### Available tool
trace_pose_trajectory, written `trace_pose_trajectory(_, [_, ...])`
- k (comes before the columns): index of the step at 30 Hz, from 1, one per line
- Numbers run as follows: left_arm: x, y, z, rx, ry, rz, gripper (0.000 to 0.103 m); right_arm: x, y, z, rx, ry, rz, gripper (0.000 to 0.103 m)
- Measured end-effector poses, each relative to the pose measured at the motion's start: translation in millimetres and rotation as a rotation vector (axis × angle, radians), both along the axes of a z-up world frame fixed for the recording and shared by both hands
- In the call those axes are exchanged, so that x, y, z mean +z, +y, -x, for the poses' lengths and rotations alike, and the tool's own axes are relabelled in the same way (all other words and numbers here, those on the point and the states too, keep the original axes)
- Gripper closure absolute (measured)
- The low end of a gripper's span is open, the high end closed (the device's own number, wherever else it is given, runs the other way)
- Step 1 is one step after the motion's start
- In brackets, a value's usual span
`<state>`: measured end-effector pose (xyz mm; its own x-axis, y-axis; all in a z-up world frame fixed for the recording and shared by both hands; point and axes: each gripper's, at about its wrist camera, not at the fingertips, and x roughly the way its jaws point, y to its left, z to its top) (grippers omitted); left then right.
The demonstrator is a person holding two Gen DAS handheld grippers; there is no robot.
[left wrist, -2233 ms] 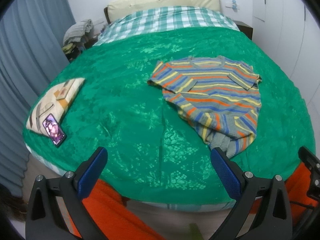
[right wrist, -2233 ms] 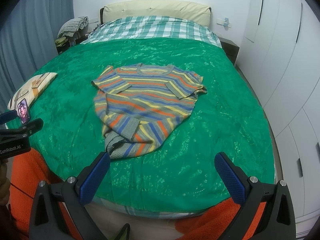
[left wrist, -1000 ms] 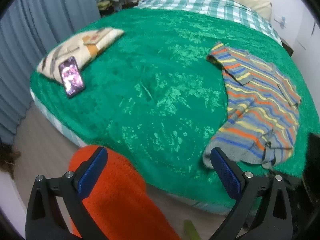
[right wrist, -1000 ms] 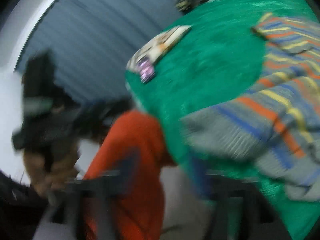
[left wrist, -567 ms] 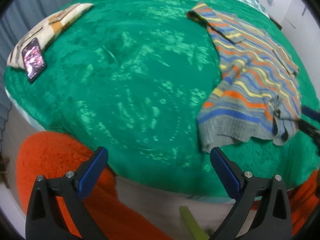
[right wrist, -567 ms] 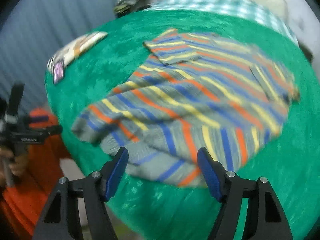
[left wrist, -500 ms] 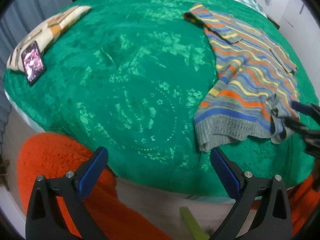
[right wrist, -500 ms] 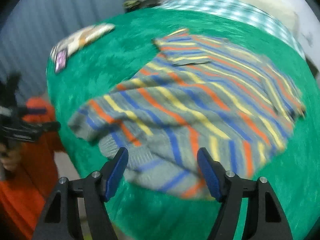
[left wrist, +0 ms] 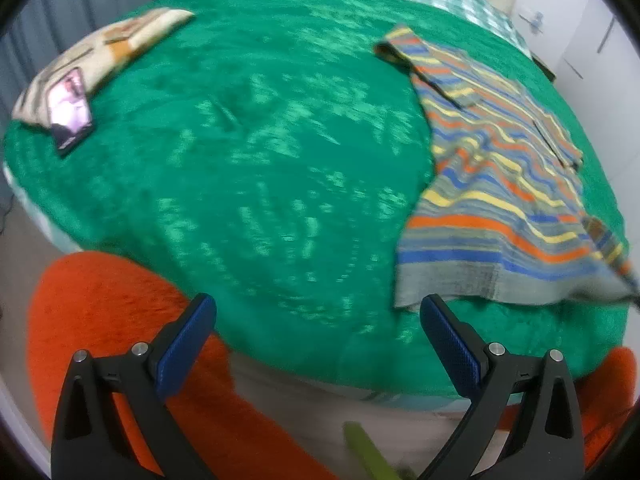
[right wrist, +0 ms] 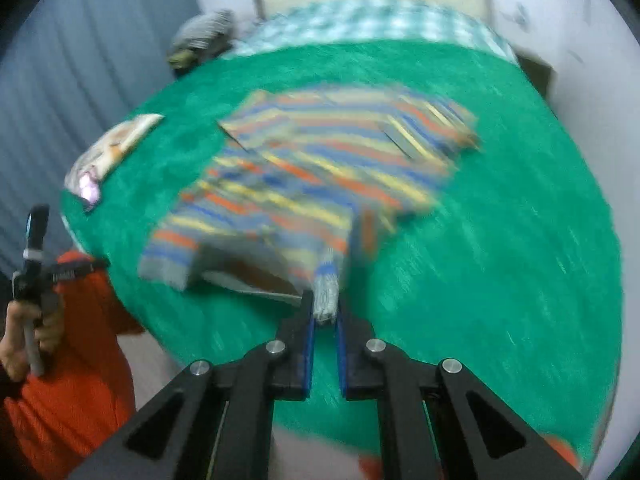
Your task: Fold small clothes
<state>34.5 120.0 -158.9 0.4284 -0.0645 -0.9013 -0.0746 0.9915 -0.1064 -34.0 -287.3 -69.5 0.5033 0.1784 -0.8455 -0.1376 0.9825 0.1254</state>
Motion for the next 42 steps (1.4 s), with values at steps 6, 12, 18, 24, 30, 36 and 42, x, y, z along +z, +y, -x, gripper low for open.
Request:
trace_pose_trajectory(6, [-3, -4, -17, -0.022, 0.021, 0.031, 0.001, -33, -36, 16, -0.155, 0.104, -0.009, 0.061])
trace_pose_trajectory(12, [-19, -11, -38, -0.065, 0.054, 0.039, 0.001, -79, -43, -23, -0.289, 0.168, -0.289, 0.037])
trace_pose_trajectory(18, [-7, -5, -26, -0.065, 0.011, 0.054, 0.001, -93, -31, -21, -0.176, 0.327, -0.344, 0.098])
trace_pose_trajectory(24, [-8, -5, -33, -0.055, 0.014, 0.103, 0.001, -51, -62, -8, -0.292, 0.246, -0.042, 0.098])
trace_pose_trajectory(30, [-18, -26, -34, -0.125, 0.064, 0.145, 0.002, -75, -47, -31, -0.319, 0.246, 0.089, 0.098])
trace_pose_trajectory(36, [-50, -71, -37, -0.252, 0.207, 0.224, 0.081, -79, -56, -25, -0.306, 0.209, 0.077, 0.098])
trace_pose_trajectory(42, [-13, -56, -31, -0.247, 0.158, 0.222, 0.1, -53, -57, -16, -0.279, 0.189, -0.03, 0.098])
